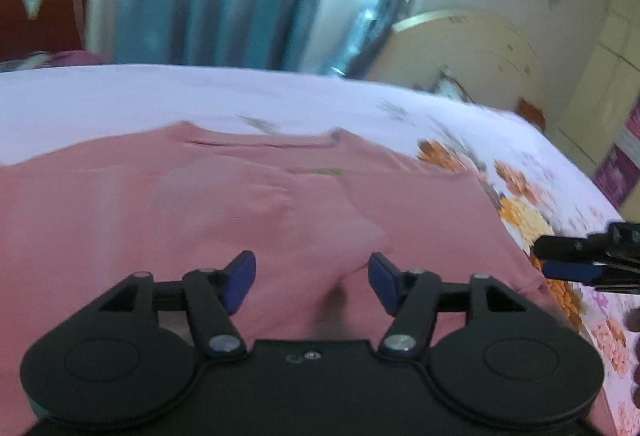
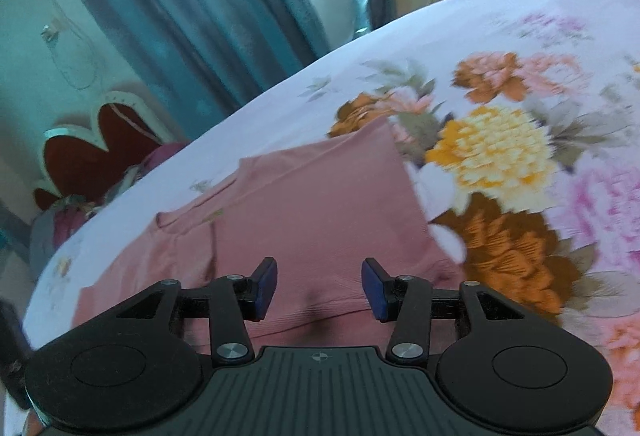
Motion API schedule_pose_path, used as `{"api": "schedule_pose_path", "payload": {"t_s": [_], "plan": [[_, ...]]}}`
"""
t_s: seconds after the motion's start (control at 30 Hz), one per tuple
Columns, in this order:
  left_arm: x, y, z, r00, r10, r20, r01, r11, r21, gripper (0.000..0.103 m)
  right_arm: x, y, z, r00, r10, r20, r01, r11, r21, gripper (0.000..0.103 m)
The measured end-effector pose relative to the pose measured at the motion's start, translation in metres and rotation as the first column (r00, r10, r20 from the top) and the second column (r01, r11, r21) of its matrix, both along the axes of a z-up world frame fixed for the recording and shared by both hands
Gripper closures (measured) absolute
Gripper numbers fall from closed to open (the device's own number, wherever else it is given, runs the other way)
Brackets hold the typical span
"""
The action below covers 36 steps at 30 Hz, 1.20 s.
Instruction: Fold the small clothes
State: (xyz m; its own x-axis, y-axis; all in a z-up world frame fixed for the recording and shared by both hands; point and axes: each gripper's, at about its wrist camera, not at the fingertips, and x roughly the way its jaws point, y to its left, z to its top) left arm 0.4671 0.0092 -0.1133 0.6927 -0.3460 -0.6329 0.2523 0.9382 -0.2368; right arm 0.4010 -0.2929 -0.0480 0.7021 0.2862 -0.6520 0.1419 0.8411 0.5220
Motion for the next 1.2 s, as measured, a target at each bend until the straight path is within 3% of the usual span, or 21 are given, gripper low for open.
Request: {"api": "schedule_pose_path", "payload": {"t_s": [0.03,0.13,0.23,0.33,0.4,0.47,0.63,0.7,0.73,0.77,0.87,0.93,1.0,1.07,1.13,1.2], "plan": [[-0.010,0.013,0.003,0.999,0.036,0.005,-0.036,0.999,0.001,0.042,0.003,0.005,-0.001,1.000,0.016,0.009,-0.016,1.000,0.014,0.034],[-0.041,0.060,0.012,0.989,0.148,0.028,-0.148,0.988,0.033,0.044,0.014,0.026,-0.004,0.997,0.074,0.015,-0.075,0.996,0.039,0.033],[-0.073,0.117,0.012,0.950,0.307,0.048,-0.310,0.948,0.074,0.044,0.028,0.049,-0.011,0.992,0.127,0.006,-0.127,0.989,0.075,0.034],[-0.081,0.164,0.001,0.906,0.423,-0.015,-0.420,0.904,0.082,0.045,0.044,0.070,-0.021,0.987,0.157,-0.013,-0.155,0.983,0.098,0.034],[-0.076,0.179,-0.007,0.904,0.425,-0.044,-0.421,0.903,0.080,0.051,0.053,0.082,-0.029,0.985,0.169,-0.029,-0.165,0.979,0.120,0.038],[-0.065,0.184,-0.013,0.910,0.410,-0.056,-0.405,0.910,0.085,0.053,0.064,0.093,-0.037,0.982,0.178,-0.063,-0.168,0.976,0.136,0.058],[-0.039,0.177,-0.029,0.934,0.356,-0.045,-0.348,0.930,0.119,0.060,0.083,0.109,-0.042,0.982,0.171,-0.075,-0.160,0.977,0.140,0.058],[-0.036,0.180,-0.031,0.937,0.347,-0.040,-0.340,0.932,0.127,0.075,0.089,0.117,-0.040,0.979,0.189,-0.071,-0.180,0.977,0.114,0.061],[-0.036,0.183,-0.032,0.937,0.347,-0.040,-0.340,0.932,0.123,0.076,0.093,0.122,-0.039,0.973,0.220,-0.070,-0.212,0.972,0.101,0.090],[-0.036,0.186,-0.032,0.939,0.340,-0.044,-0.333,0.936,0.113,0.078,0.094,0.126,-0.035,0.969,0.237,-0.064,-0.232,0.969,0.086,0.098],[-0.040,0.186,-0.030,0.953,0.302,-0.033,-0.295,0.945,0.139,0.081,0.085,0.129,-0.002,0.965,0.259,0.048,-0.260,0.966,0.006,0.098],[-0.041,0.184,-0.029,0.958,0.285,-0.028,-0.277,0.948,0.155,0.081,0.067,0.112,0.031,0.961,0.206,0.183,-0.209,0.978,-0.002,0.098],[-0.041,0.186,-0.030,0.960,0.279,-0.029,-0.272,0.951,0.148,0.081,0.051,0.097,0.046,0.958,0.162,0.238,-0.151,0.986,-0.063,0.098],[-0.041,0.185,-0.030,0.962,0.273,-0.025,-0.266,0.952,0.149,0.082,0.047,0.083,0.029,0.974,0.152,0.167,-0.135,0.985,-0.108,0.098],[-0.042,0.184,-0.030,0.963,0.269,-0.021,-0.263,0.953,0.152,0.082,0.053,0.078,-0.008,0.987,0.159,0.003,-0.158,0.979,-0.131,0.098],[-0.043,0.184,-0.030,0.963,0.269,-0.023,-0.263,0.953,0.150,0.082,0.046,0.072,-0.029,0.988,0.150,-0.033,-0.152,0.983,-0.100,0.098]]}}
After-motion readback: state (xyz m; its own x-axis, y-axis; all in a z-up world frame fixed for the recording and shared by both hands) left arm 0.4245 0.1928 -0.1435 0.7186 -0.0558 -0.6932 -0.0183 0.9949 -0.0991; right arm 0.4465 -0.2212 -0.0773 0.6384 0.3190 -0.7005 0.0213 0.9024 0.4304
